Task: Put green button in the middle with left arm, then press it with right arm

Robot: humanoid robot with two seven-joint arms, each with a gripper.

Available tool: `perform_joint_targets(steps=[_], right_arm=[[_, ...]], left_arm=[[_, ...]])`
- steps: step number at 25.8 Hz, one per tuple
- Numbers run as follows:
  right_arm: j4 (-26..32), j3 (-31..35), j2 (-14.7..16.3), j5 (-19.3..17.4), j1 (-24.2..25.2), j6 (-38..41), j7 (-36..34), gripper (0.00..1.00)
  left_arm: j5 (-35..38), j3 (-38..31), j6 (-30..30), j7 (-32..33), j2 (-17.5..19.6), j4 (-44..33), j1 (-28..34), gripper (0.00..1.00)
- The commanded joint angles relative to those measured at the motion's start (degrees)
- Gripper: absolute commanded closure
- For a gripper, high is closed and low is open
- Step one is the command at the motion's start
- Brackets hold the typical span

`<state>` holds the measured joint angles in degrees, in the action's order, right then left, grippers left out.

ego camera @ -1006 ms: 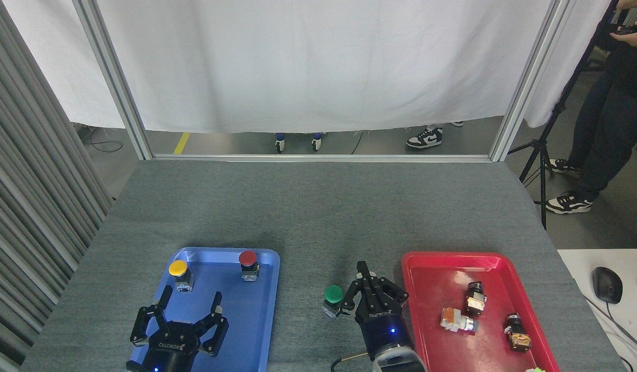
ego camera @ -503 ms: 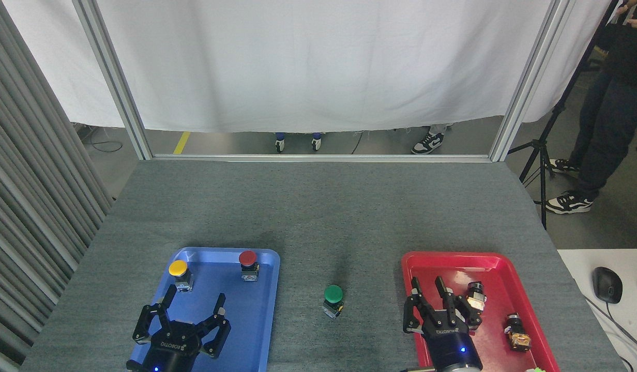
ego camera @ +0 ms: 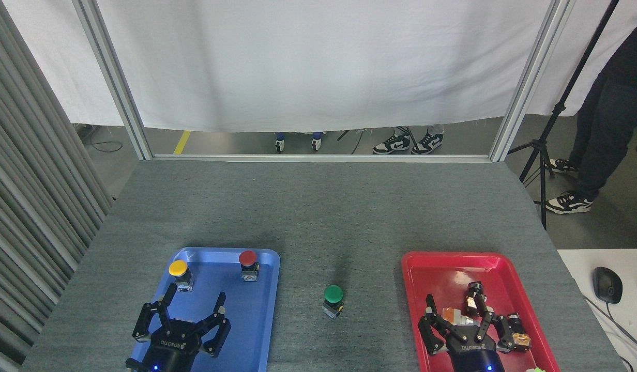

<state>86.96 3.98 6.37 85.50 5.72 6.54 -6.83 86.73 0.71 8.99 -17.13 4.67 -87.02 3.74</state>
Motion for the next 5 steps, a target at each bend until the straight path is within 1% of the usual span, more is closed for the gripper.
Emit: perform_joint_targets(steps=[1,5], right_arm=[[0.32,0.33,0.22,0.01,0.08,0.05,0.15,0.00],[0.67,0.24,0.22,0.01,0.08,0.14,0.15,0.00]], left_arm=[[0.10,-0.01,-0.11,-0.19,0.08,0.09,-0.05,0.01],[0.02,-0.01,-0.64,-0.01,0.52,0.36,-0.13,0.01]])
